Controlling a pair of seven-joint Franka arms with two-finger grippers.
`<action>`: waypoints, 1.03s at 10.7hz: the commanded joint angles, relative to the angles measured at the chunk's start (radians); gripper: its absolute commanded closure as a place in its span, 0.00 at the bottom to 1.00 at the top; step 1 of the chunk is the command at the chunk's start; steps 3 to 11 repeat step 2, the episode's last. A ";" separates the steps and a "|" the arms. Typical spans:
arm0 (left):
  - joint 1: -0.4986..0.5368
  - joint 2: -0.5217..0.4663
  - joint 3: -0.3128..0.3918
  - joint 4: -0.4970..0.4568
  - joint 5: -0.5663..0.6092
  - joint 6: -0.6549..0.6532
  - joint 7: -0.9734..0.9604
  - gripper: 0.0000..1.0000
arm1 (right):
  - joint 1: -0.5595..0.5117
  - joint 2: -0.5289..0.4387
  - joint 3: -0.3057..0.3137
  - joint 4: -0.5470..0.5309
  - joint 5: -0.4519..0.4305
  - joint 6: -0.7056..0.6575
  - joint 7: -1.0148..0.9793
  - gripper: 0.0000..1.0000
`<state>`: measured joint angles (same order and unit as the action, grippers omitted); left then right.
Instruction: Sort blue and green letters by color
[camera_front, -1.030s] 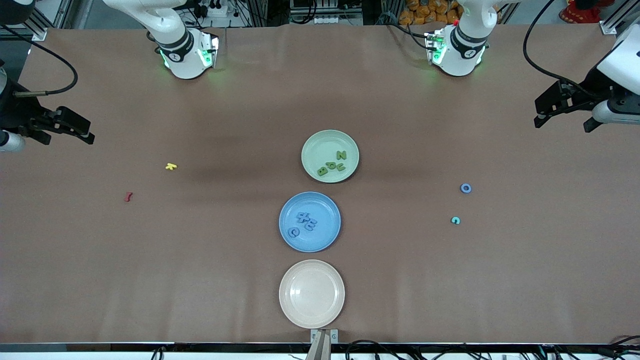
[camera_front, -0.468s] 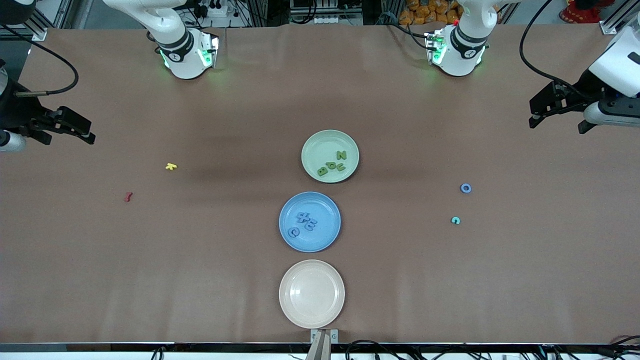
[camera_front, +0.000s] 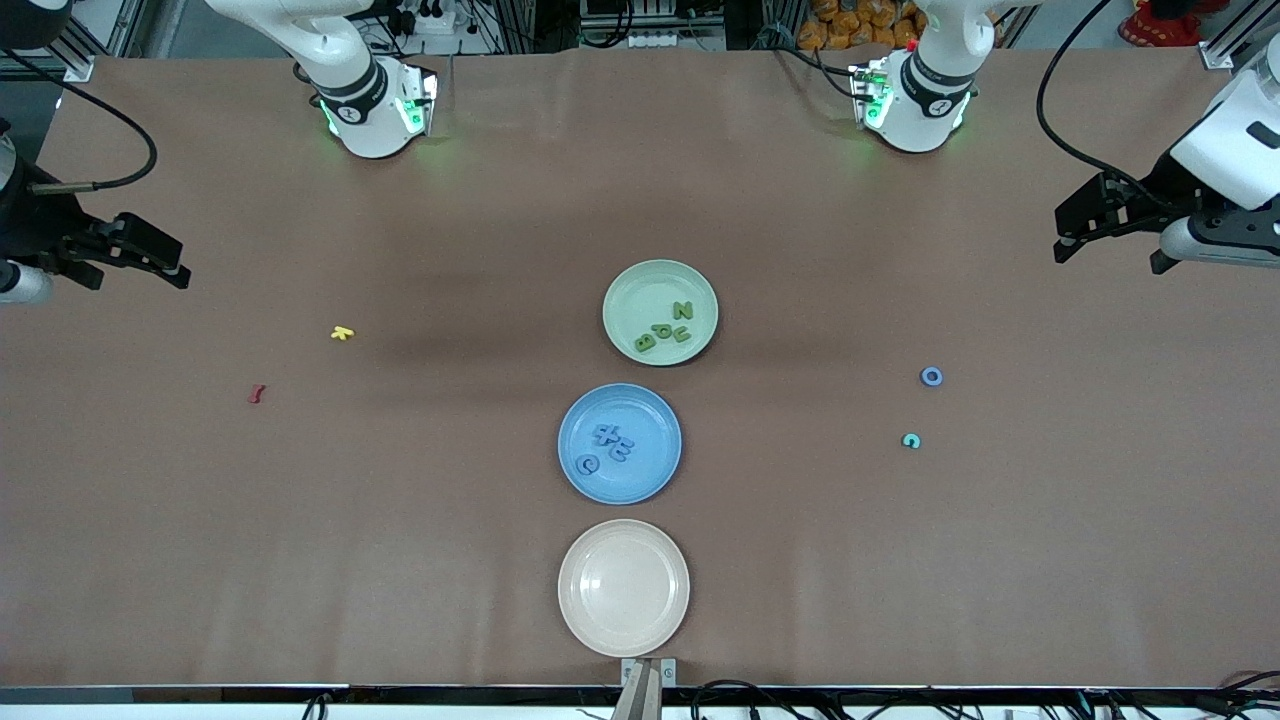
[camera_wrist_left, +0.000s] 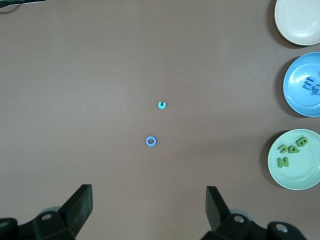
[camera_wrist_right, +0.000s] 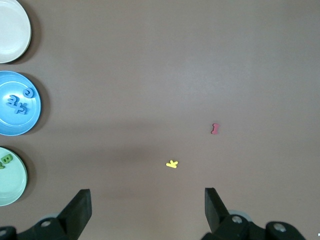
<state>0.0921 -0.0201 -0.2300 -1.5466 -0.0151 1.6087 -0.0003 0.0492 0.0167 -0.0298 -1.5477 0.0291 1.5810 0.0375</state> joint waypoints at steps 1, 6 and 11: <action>0.005 -0.001 0.001 0.003 -0.016 -0.013 0.014 0.00 | 0.001 -0.003 -0.001 -0.003 0.003 0.000 0.002 0.00; 0.008 -0.001 0.001 0.003 -0.016 -0.013 0.014 0.00 | 0.001 -0.003 -0.001 -0.003 0.003 0.001 0.002 0.00; 0.008 -0.001 0.001 0.003 -0.016 -0.013 0.014 0.00 | 0.001 -0.003 -0.001 -0.003 0.003 0.001 0.002 0.00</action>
